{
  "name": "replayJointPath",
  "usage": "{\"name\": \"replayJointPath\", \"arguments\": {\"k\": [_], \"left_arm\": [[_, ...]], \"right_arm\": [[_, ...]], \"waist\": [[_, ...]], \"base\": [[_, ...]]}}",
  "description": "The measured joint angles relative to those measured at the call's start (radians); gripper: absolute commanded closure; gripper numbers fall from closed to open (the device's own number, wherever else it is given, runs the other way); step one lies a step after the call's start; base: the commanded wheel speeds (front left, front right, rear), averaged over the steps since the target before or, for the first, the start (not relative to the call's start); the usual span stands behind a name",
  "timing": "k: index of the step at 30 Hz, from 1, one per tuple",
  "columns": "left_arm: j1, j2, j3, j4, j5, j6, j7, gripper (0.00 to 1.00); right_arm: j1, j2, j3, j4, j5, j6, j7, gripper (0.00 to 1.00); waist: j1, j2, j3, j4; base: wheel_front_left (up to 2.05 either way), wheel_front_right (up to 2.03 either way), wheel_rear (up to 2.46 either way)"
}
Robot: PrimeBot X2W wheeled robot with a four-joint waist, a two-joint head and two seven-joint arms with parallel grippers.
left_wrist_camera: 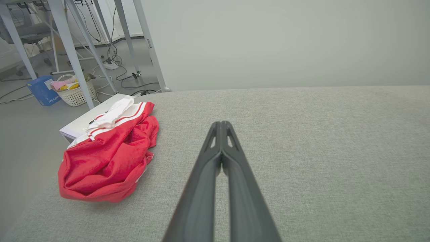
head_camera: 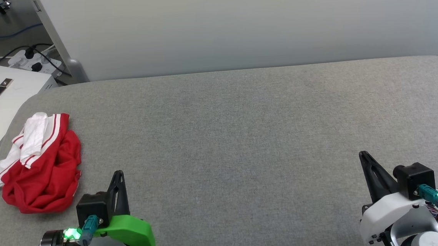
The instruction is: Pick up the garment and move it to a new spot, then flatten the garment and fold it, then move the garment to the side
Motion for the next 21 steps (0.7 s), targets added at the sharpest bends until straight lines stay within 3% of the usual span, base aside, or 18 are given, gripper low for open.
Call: {"name": "replayJointPath", "arguments": {"k": [10,11,21], "left_arm": [[0.0,0.0,0.0,0.0,0.0,0.0,0.0,1.0],[0.0,0.0,0.0,0.0,0.0,0.0,0.0,0.0],[0.0,0.0,0.0,0.001,-0.017,0.002,-0.01,0.0]], "right_arm": [[0.0,0.0,0.0,0.0,0.0,0.0,0.0,1.0],[0.0,0.0,0.0,0.0,0.0,0.0,0.0,0.0],[0.0,0.0,-0.002,-0.001,0.015,0.0,-0.011,0.0]], "waist": [[0.0,0.0,0.0,0.0],[0.0,0.0,0.0,0.0],[0.0,0.0,0.001,0.0]], "base": [[0.0,0.0,0.0],[0.0,0.0,0.0],[0.0,0.0,0.0]]}}
